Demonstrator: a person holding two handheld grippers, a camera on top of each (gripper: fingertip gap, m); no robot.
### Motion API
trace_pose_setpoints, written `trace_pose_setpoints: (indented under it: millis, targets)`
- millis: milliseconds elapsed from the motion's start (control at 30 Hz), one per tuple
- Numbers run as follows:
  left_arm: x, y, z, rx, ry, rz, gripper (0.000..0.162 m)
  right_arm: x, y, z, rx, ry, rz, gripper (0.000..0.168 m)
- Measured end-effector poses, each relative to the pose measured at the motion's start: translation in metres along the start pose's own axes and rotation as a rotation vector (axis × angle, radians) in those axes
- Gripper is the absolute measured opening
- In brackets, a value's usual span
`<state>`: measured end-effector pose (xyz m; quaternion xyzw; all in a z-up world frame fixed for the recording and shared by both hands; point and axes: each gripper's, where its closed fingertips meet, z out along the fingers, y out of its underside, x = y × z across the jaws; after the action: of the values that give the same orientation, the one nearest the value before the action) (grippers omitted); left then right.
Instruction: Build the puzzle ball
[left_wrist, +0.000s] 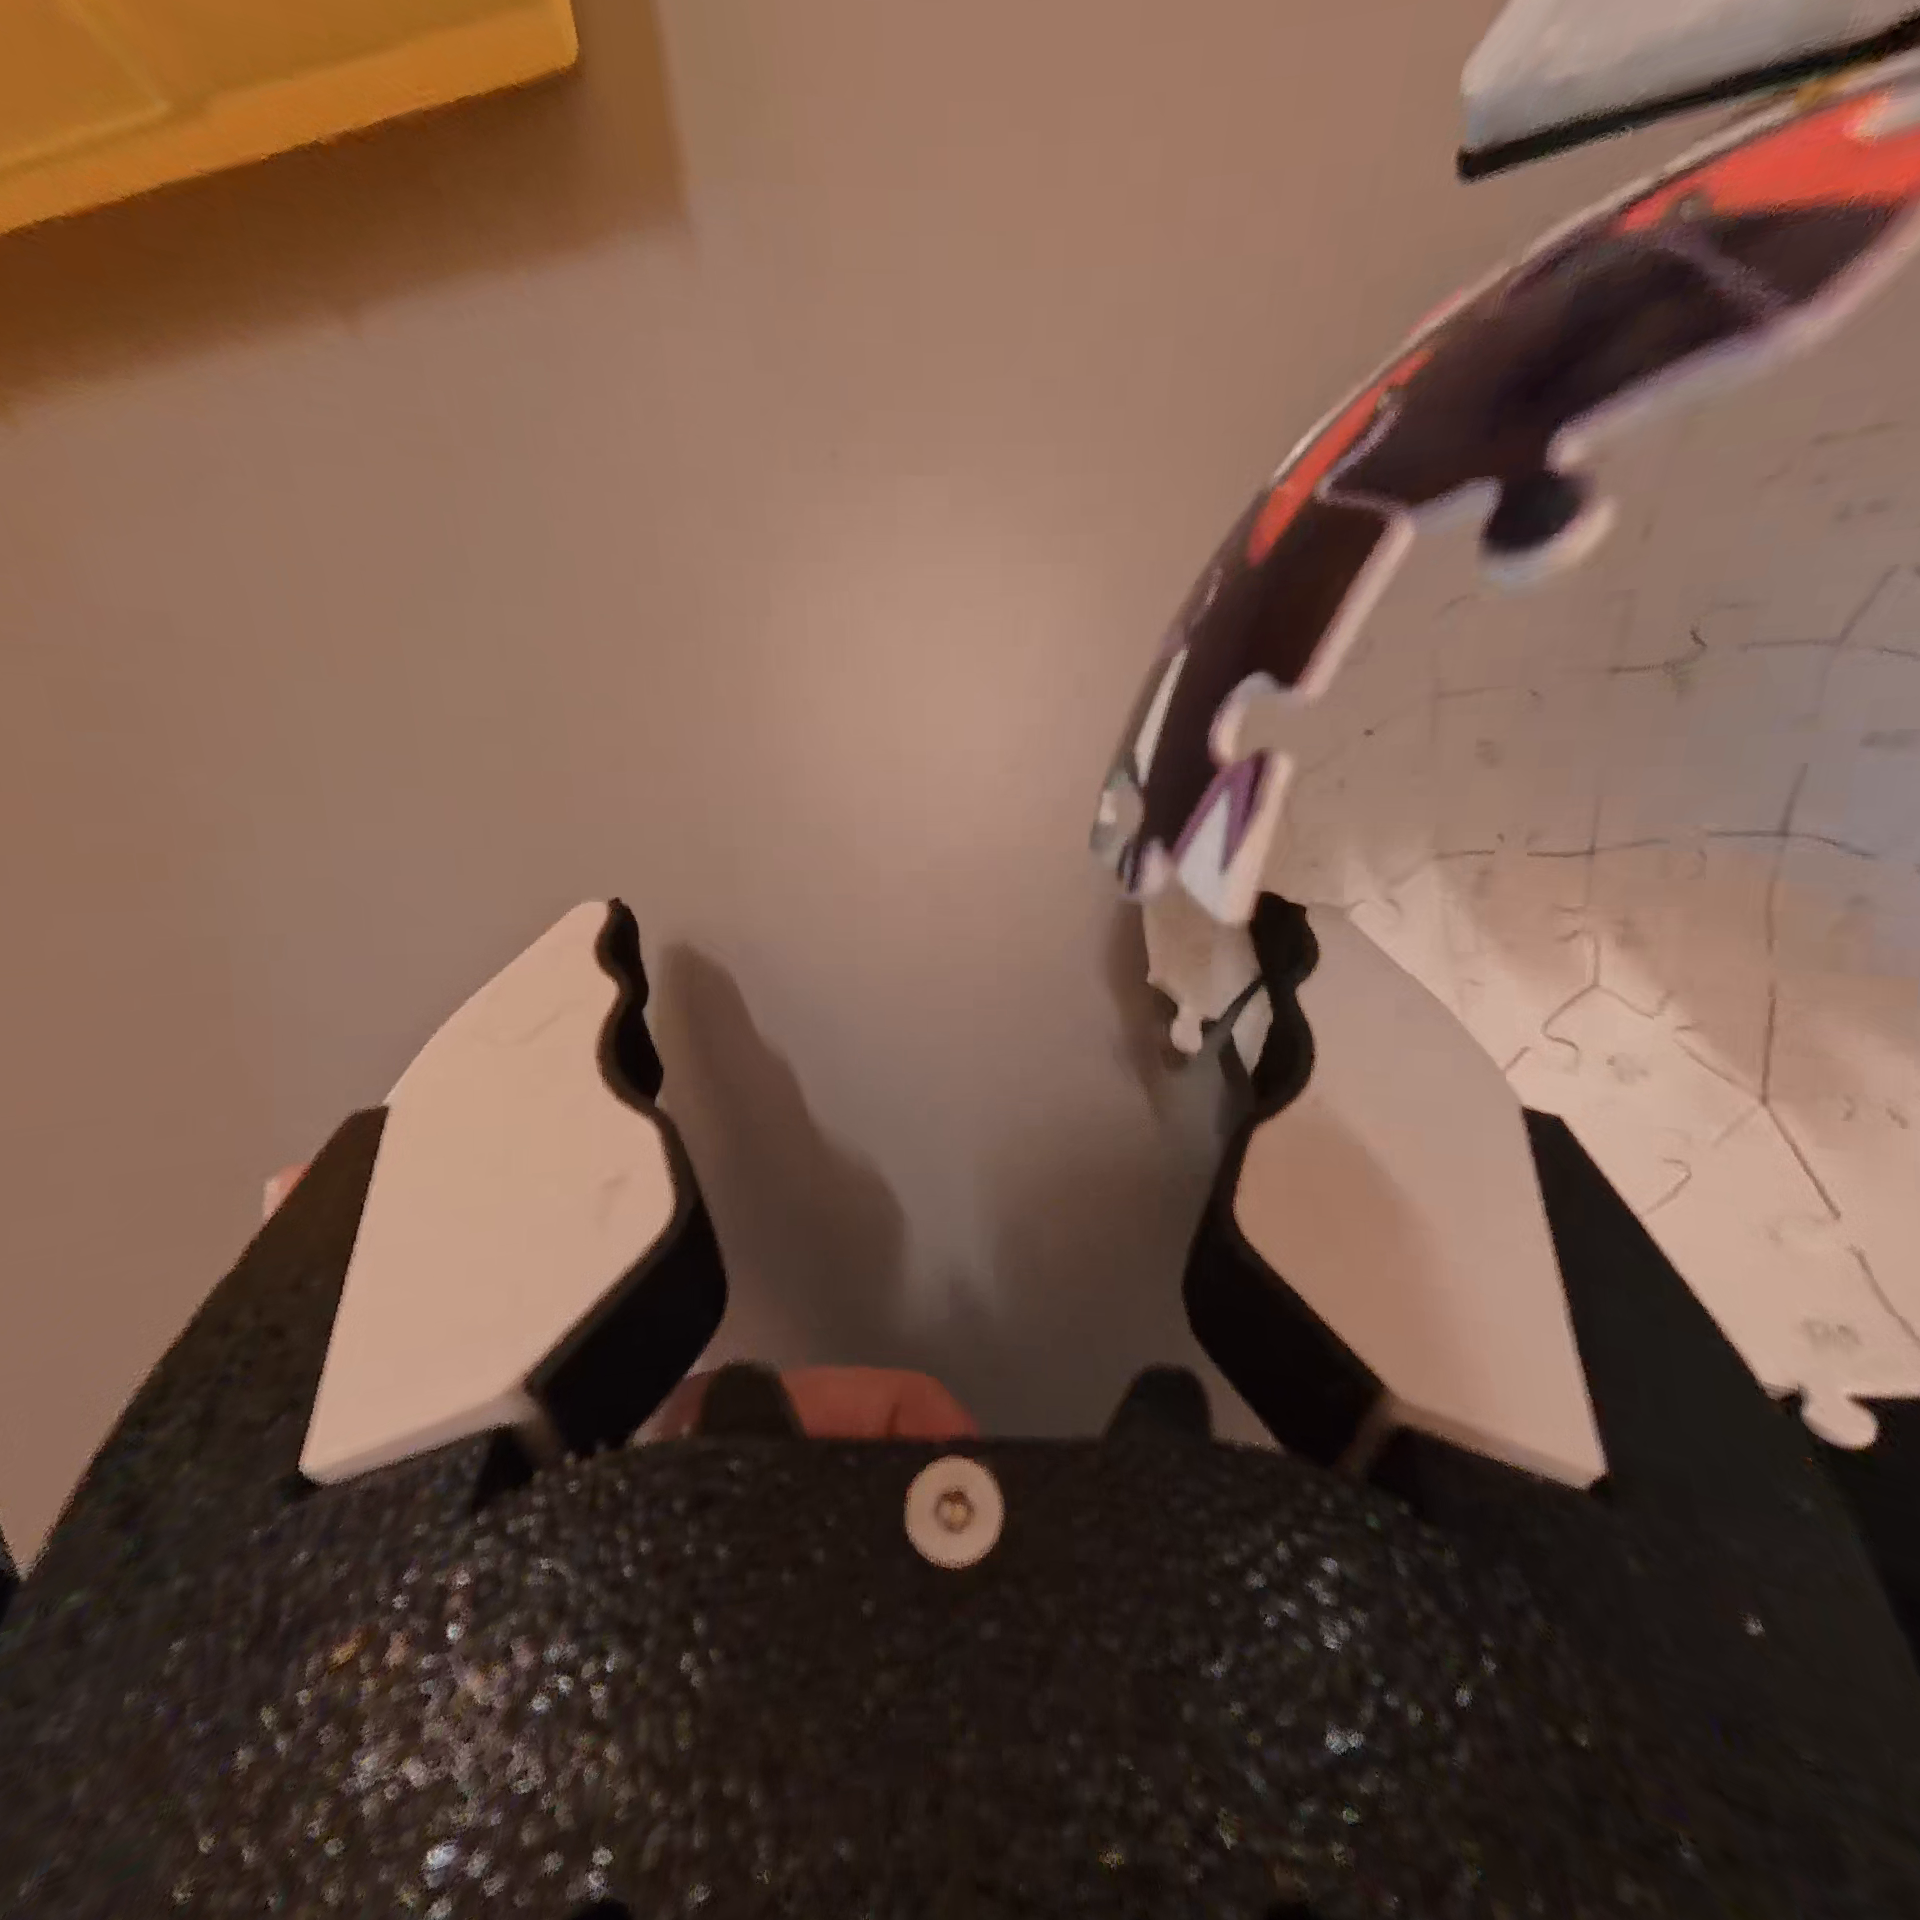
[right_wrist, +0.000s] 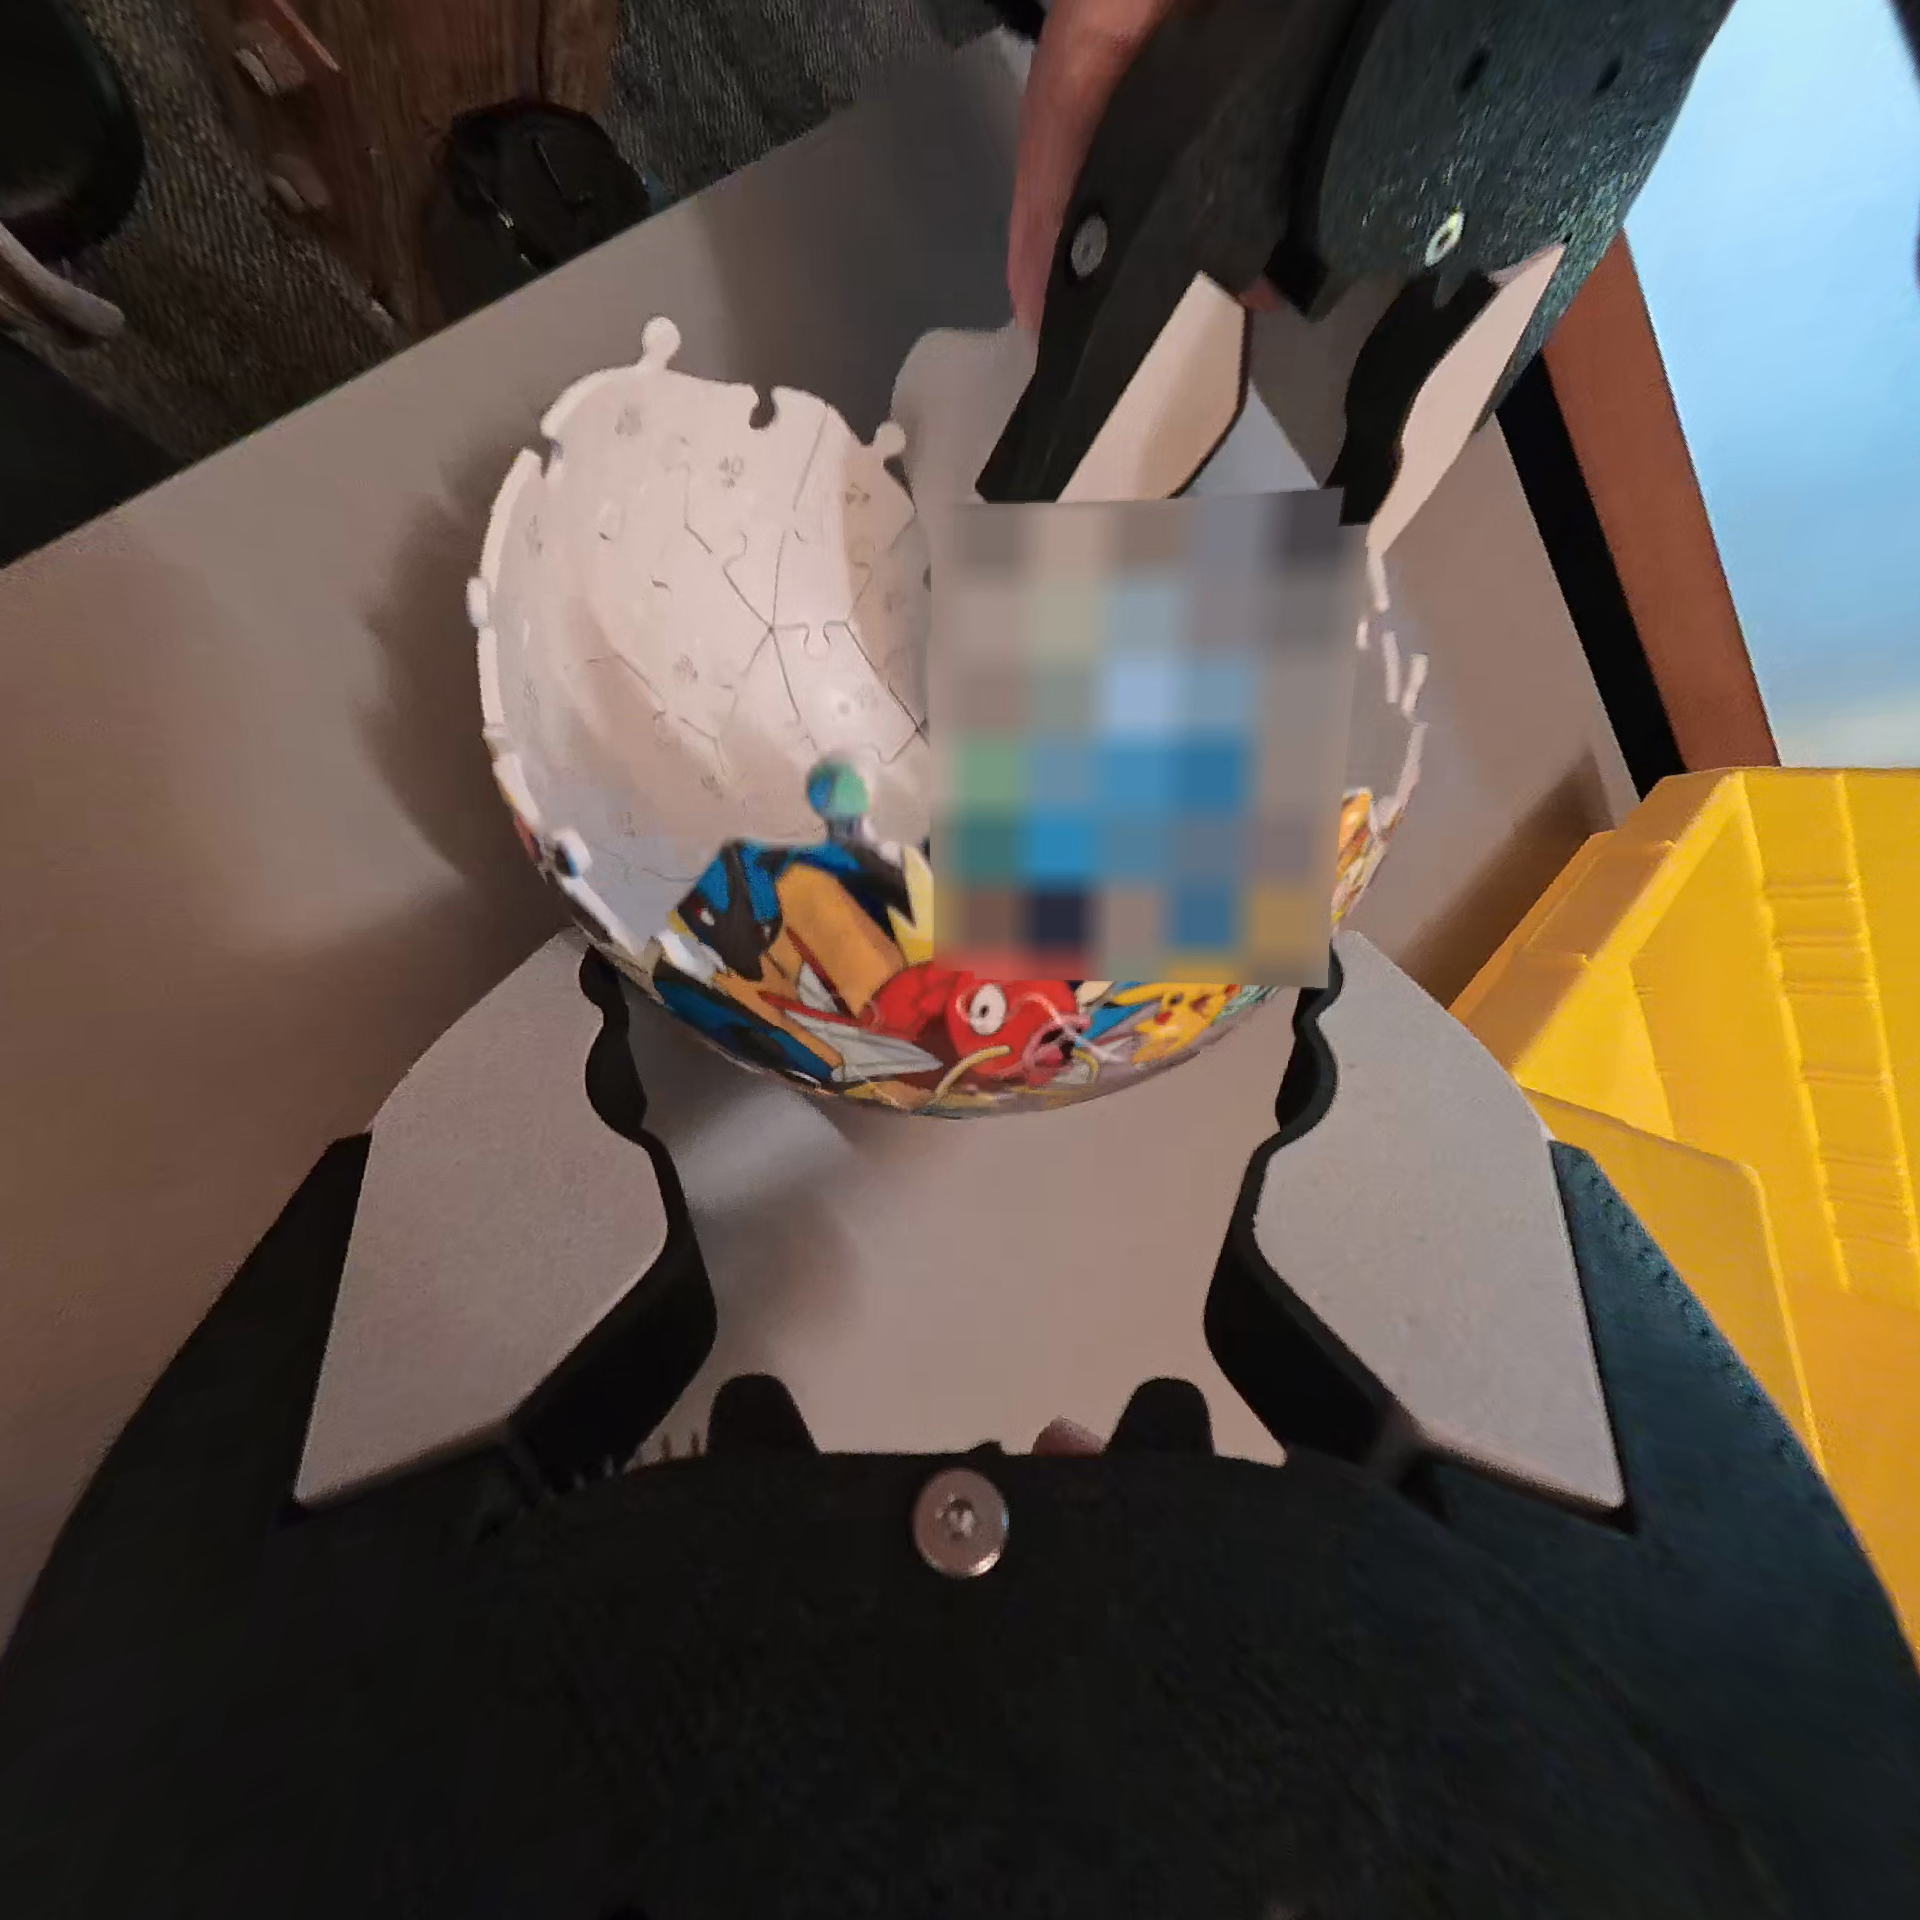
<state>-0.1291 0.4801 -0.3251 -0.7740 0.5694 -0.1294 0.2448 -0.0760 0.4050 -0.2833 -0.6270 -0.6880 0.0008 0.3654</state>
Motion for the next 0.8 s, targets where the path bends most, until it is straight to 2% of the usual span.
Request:
trace_pose_setpoints:
  millis: [167,367,467,600,800]
  targets:
    - [-0.001,0.006,-0.001,-0.006,-0.005,0.013,0.112,0.0,-0.008,0.002,0.05,0.002,0.014,0.118]
    - [0.0,0.002,0.001,0.0,-0.006,0.108,0.109,-0.001,-0.021,0.001,0.299,-0.072,0.211,0.127]
    - [0.005,0.002,0.002,0.003,0.037,0.102,0.101,0.004,-0.022,0.011,0.375,-0.034,0.253,0.134]
    - [0.006,0.003,0.004,0.021,0.065,0.061,0.1,0.011,-0.034,0.02,0.423,0.065,0.175,0.134]
    - [0.001,0.006,0.005,0.039,0.059,-0.014,0.114,0.004,-0.055,0.021,0.435,0.192,0.002,0.133]
